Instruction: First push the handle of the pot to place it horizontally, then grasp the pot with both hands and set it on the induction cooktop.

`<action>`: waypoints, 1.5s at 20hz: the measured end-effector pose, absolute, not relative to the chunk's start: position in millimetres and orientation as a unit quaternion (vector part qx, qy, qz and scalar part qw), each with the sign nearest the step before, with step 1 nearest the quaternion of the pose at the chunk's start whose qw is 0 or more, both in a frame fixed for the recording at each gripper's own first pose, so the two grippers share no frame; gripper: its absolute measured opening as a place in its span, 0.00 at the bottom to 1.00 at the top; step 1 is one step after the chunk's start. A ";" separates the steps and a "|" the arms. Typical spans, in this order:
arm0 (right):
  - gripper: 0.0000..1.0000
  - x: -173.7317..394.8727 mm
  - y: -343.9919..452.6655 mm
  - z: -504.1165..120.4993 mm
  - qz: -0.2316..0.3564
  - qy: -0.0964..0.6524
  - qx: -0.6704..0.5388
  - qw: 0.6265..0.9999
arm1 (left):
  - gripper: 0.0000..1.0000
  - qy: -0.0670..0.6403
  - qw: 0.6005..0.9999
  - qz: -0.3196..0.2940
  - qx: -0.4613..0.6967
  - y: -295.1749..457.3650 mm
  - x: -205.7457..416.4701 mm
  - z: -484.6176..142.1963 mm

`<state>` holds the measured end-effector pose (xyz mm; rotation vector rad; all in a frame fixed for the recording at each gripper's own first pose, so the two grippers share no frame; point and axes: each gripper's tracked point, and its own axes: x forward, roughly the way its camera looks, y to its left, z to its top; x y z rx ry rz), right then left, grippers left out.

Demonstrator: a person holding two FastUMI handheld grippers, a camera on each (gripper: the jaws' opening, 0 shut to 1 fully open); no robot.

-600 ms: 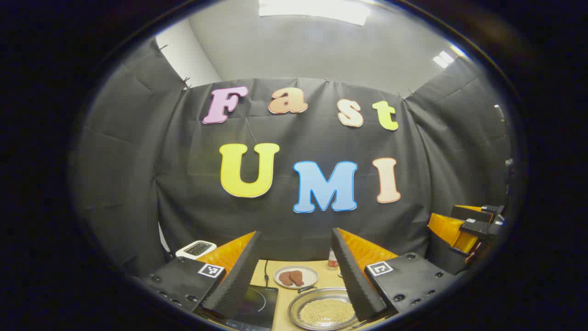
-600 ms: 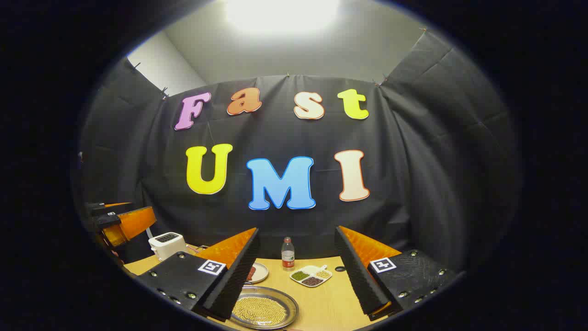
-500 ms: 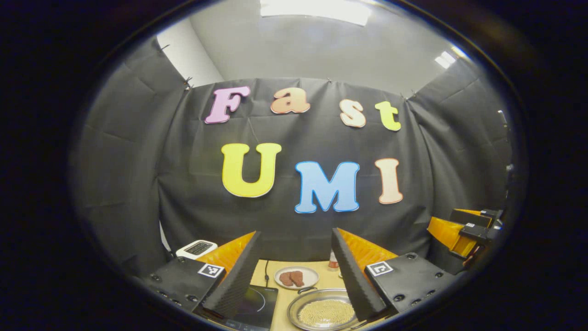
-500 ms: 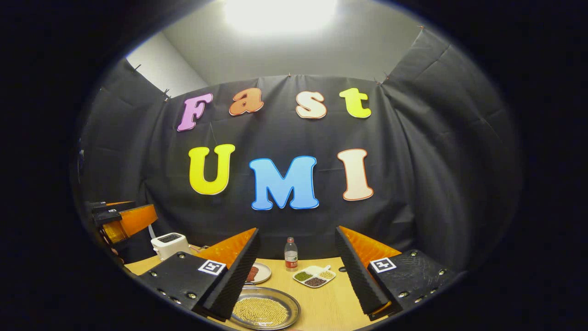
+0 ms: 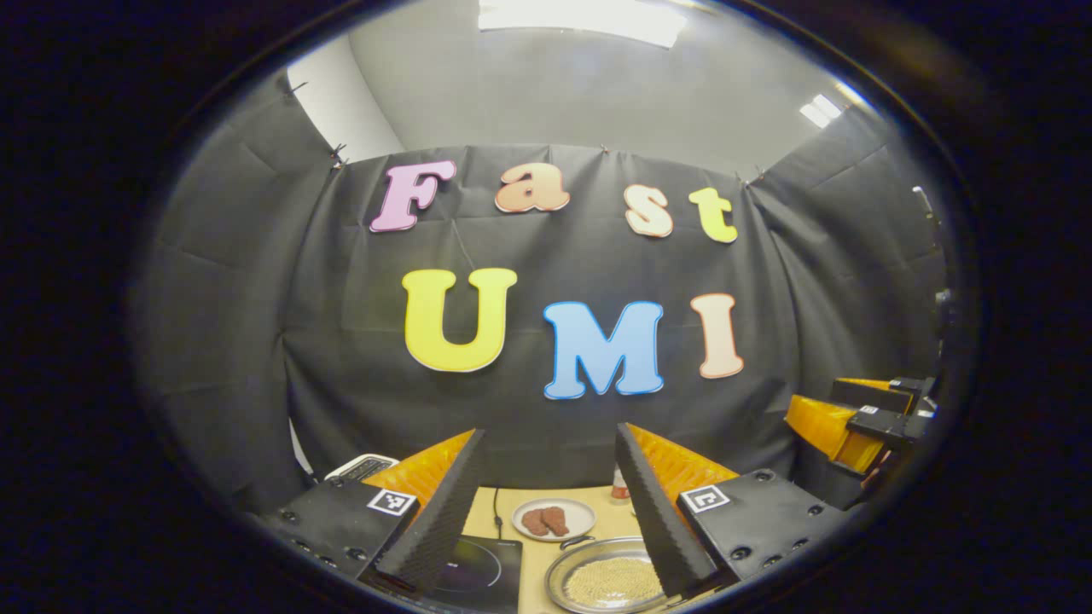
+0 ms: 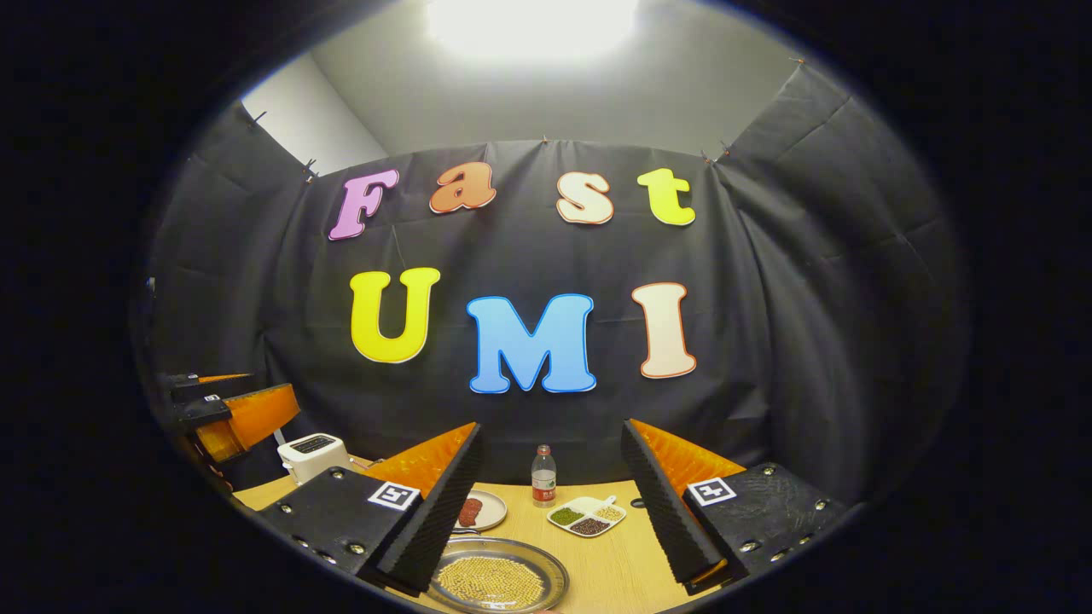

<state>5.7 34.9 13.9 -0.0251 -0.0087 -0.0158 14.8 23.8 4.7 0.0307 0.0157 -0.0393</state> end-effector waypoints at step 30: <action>0.20 -27.7 99.7 -210.5 0.118 0.296 -0.026 0.948 | 0.96 0.045 0.999 0.005 0.009 77.3 17.7 -33.8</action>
